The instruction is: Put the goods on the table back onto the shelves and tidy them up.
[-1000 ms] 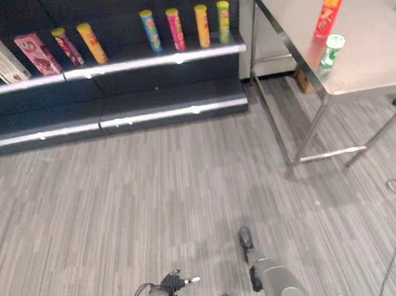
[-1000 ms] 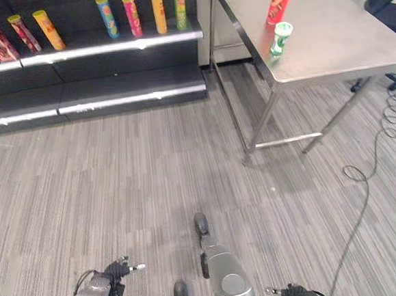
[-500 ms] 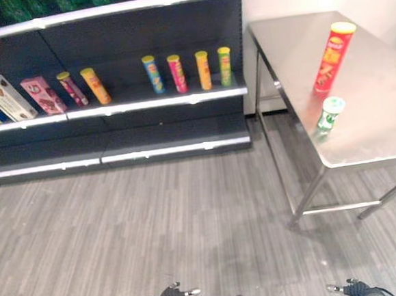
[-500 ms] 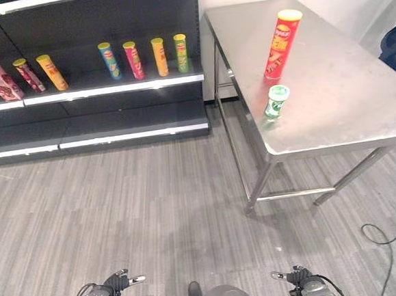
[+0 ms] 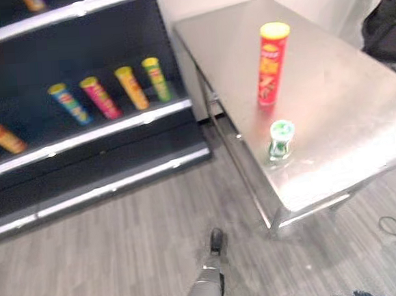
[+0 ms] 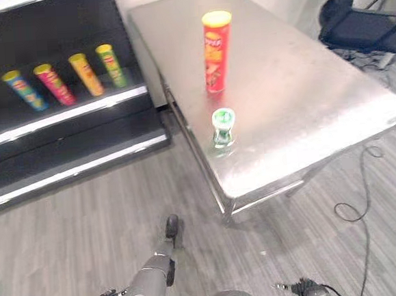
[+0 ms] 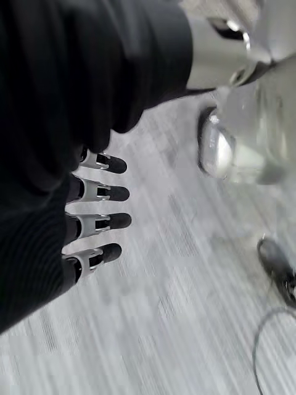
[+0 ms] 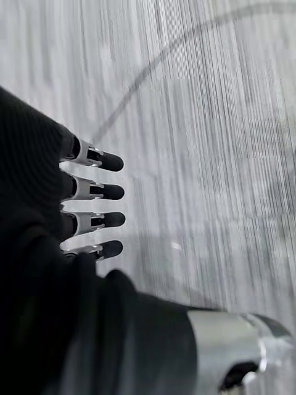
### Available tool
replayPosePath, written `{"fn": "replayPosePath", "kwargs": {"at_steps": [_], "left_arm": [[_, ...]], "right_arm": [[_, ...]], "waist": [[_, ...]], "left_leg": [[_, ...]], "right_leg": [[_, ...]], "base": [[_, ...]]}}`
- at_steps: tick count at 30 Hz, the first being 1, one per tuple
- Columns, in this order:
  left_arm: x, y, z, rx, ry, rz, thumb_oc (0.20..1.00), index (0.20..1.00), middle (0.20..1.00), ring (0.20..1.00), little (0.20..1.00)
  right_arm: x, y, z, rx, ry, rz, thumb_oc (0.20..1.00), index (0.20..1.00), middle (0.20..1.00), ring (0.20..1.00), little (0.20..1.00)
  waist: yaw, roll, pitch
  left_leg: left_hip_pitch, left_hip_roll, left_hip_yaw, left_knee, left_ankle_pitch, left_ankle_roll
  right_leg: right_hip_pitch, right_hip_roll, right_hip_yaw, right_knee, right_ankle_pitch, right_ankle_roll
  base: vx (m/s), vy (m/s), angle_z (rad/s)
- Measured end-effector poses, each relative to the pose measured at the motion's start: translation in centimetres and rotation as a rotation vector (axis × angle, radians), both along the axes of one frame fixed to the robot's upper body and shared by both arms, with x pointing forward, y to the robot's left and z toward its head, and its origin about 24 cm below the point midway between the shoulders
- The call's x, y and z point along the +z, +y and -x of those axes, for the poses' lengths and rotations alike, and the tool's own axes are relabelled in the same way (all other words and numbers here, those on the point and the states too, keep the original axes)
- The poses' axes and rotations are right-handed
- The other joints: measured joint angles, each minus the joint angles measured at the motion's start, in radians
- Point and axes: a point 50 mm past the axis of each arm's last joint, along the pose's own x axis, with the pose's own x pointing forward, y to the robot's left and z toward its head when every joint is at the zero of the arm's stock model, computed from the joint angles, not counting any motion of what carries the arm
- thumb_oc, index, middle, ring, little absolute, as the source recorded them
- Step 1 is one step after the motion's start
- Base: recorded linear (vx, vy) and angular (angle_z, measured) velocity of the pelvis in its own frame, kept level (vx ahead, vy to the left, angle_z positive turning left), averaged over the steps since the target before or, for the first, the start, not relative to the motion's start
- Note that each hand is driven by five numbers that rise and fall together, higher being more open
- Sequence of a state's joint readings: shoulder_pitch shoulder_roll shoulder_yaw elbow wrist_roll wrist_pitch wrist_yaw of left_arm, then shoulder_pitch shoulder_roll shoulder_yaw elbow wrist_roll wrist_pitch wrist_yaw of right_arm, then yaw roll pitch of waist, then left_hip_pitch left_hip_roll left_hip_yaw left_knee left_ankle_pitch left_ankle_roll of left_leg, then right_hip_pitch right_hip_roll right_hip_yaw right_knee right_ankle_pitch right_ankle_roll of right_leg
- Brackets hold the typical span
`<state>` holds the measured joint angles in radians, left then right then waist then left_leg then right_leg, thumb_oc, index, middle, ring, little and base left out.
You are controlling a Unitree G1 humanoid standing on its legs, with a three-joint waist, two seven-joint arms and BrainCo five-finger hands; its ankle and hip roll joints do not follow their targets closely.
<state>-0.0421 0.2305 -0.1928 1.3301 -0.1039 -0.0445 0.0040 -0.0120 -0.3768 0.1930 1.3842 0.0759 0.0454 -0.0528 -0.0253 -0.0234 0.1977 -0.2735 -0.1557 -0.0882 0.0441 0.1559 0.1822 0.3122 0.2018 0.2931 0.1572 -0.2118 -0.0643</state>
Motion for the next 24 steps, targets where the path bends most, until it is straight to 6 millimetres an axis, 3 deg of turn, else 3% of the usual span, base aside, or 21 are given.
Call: {"fn": "replayPosePath", "kwargs": {"at_steps": [1, 2, 3, 4, 5, 6, 8, 10, 11, 12, 13, 14, 15, 17, 19, 24], "left_arm": [[0.1, 0.5, 0.2, -0.024, 0.007, -0.015, 1.0, 1.0, 1.0, 1.0, 1.0], [0.2, 0.9, 0.2, -0.021, 0.009, -0.028, 1.0, 1.0, 1.0, 1.0, 1.0], [0.7, -0.6, -3.3, -0.049, -0.08, 0.009, 1.0, 1.0, 1.0, 1.0, 1.0], [1.4, -0.5, -5.5, -0.063, -0.139, 0.0, 1.0, 1.0, 1.0, 1.0, 1.0], [2.1, -0.2, -7.2, -0.094, -0.173, -0.021, 1.0, 1.0, 1.0, 1.0, 1.0], [2.0, -0.1, -6.7, -0.088, -0.171, -0.019, 1.0, 1.0, 1.0, 1.0, 1.0], [1.5, -0.2, -5.4, -0.087, -0.136, -0.016, 1.0, 1.0, 1.0, 1.0, 1.0], [1.0, 0.4, -3.6, -0.083, -0.09, -0.029, 1.0, 1.0, 1.0, 1.0, 1.0], [1.0, 0.7, -3.3, -0.082, -0.078, -0.038, 1.0, 1.0, 1.0, 1.0, 1.0], [0.9, 0.5, -3.0, -0.093, -0.068, -0.034, 1.0, 1.0, 1.0, 1.0, 1.0], [0.7, -0.1, -2.7, -0.105, -0.056, -0.021, 1.0, 1.0, 1.0, 1.0, 1.0], [0.6, -0.1, -2.5, -0.097, -0.045, -0.022, 1.0, 1.0, 1.0, 1.0, 1.0], [0.8, 0.3, -3.0, -0.12, -0.051, -0.043, 1.0, 1.0, 1.0, 1.0, 1.0], [0.8, 0.7, -2.7, -0.1, -0.051, -0.046, 1.0, 1.0, 1.0, 1.0, 1.0], [0.3, 0.4, -0.9, -0.082, -0.018, -0.028, 1.0, 1.0, 1.0, 1.0, 1.0], [0.3, 0.2, -0.7, -0.088, -0.013, -0.02, 1.0, 1.0, 1.0, 1.0, 1.0]], "right_arm": [[-0.5, 1.2, 0.7, -0.003, 0.016, -0.028, 1.0, 1.0, 1.0, 1.0, 1.0], [-0.9, 2.5, -0.4, 0.015, -0.016, -0.075, 1.0, 1.0, 1.0, 1.0, 1.0], [-0.4, 2.0, -1.9, 0.023, -0.072, -0.067, 1.0, 1.0, 1.0, 1.0, 1.0], [-0.6, 2.4, -2.0, 0.024, -0.068, -0.079, 1.0, 1.0, 1.0, 1.0, 1.0], [-0.9, 3.4, -1.6, 0.005, -0.056, -0.106, 1.0, 1.0, 1.0, 1.0, 1.0], [-1.0, 3.4, -1.6, -0.007, -0.053, -0.107, 1.0, 1.0, 1.0, 1.0, 1.0], [-1.0, 3.4, -1.1, -0.011, -0.041, -0.108, 1.0, 1.0, 1.0, 1.0, 1.0], [-1.0, 3.3, -1.0, -0.012, -0.037, -0.105, 1.0, 1.0, 1.0, 1.0, 1.0], [-1.0, 3.3, -1.4, -0.008, -0.053, -0.106, 1.0, 1.0, 1.0, 1.0, 1.0], [-0.9, 3.4, -1.9, -0.002, -0.072, -0.106, 1.0, 1.0, 1.0, 1.0, 1.0], [-0.9, 3.7, -2.3, 0.005, -0.088, -0.116, 1.0, 1.0, 1.0, 1.0, 1.0], [-0.9, 4.0, -2.6, 0.011, -0.096, -0.125, 1.0, 1.0, 1.0, 1.0, 1.0], [-1.2, 4.1, -1.5, 0.045, -0.036, -0.116, 1.0, 1.0, 1.0, 1.0, 1.0], [-1.4, 4.3, -0.1, 0.036, -0.001, -0.122, 1.0, 1.0, 1.0, 1.0, 1.0], [-1.4, 4.1, 0.2, 0.033, 0.004, -0.117, 1.0, 1.0, 1.0, 1.0, 1.0], [-1.0, 3.5, -1.1, 0.047, -0.038, -0.102, 1.0, 1.0, 1.0, 1.0, 1.0]], "waist": [[0.007, -0.004, -0.016], [-0.003, -0.035, -0.034], [-0.041, -0.003, -0.033], [-0.052, -0.008, -0.036], [-0.034, -0.025, -0.044], [-0.025, -0.02, -0.062], [-0.03, -0.021, -0.124], [-0.04, -0.023, -0.129], [-0.044, -0.025, -0.122], [-0.043, -0.008, -0.1], [-0.046, 0.034, -0.082], [-0.053, 0.059, -0.071], [-0.051, 0.036, -0.068], [-0.052, 0.001, -0.065], [-0.051, -0.023, -0.078], [-0.049, -0.024, -0.092]], "left_leg": [[0.068, 0.016, -0.037, -0.063, 0.072, 0.025], [0.128, 0.025, -0.034, -0.141, 0.07, 0.037], [0.171, 0.037, -0.035, -0.139, 0.064, 0.043], [0.204, 0.032, -0.027, -0.139, 0.032, -0.003], [0.236, 0.037, 0.006, -0.139, -0.031, -0.064], [0.237, 0.052, 0.026, -0.14, -0.045, -0.084], [0.226, 0.052, 0.038, -0.144, -0.07, -0.088], [0.264, 0.053, 0.042, -0.138, -0.077, -0.073], [0.271, 0.043, 0.047, -0.138, -0.088, -0.051], [0.298, 0.042, 0.06, -0.138, -0.107, -0.026], [0.317, 0.072, 0.089, -0.139, -0.134, -0.02], [0.312, 0.093, 0.107, -0.144, -0.13, -0.056], [0.305, 0.086, 0.105, -0.138, -0.137, -0.095], [0.341, 0.084, 0.109, -0.139, -0.135, -0.114], [0.364, 0.097, 0.109, -0.145, -0.173, -0.15], [0.367, 0.138, 0.117, -0.144, -0.178, -0.157]], "right_leg": [[0.002, 0.032, 0.022, 0.093, -0.038, 0.085], [-0.057, -0.01, 0.019, 0.183, -0.134, 0.064], [-0.118, -0.15, 0.03, 0.122, -0.149, 0.13], [-0.121, -0.242, 0.047, -0.017, -0.066, 0.197], [-0.115, -0.255, 0.06, -0.01, -0.032, 0.205], [-0.135, -0.239, 0.043, 0.034, -0.031, 0.205], [-0.173, -0.236, 0.032, 0.079, -0.029, 0.202], [-0.274, -0.208, 0.016, 0.334, -0.036, 0.222], [-0.332, -0.229, -0.027, 0.426, -0.04, 0.233], [-0.35, -0.291, -0.131, 0.414, -0.048, 0.229], [-0.39, -0.335, -0.304, 0.239, -0.043, 0.195], [-0.416, -0.303, -0.311, 0.059, -0.001, 0.201], [-0.439, -0.279, -0.299, -0.077, 0.105, 0.185], [-0.338, -0.289, -0.302, -0.222, 0.231, 0.186], [-0.295, -0.281, -0.308, -0.261, 0.306, 0.169], [-0.291, -0.241, -0.316, -0.257, 0.308, 0.123]], "base": [[0.19, 0.209, -0.77], [0.22, 0.227, -0.92], [0.36, 0.346, -0.63], [0.39, 0.395, -0.11], [0.34, 0.378, -0.1], [0.15, 0.222, -0.22], [0.07, 0.126, -0.23], [0.09, 0.13, -0.13], [0.15, 0.126, -0.22], [0.11, 0.067, -0.66], [0.06, -0.017, -0.76], [0.14, -0.051, -0.66], [0.17, -0.07, 0.04], [0.17, -0.096, 0.09], [0.09, -0.09, -0.1], [0.07, -0.08, 0.01]]}}
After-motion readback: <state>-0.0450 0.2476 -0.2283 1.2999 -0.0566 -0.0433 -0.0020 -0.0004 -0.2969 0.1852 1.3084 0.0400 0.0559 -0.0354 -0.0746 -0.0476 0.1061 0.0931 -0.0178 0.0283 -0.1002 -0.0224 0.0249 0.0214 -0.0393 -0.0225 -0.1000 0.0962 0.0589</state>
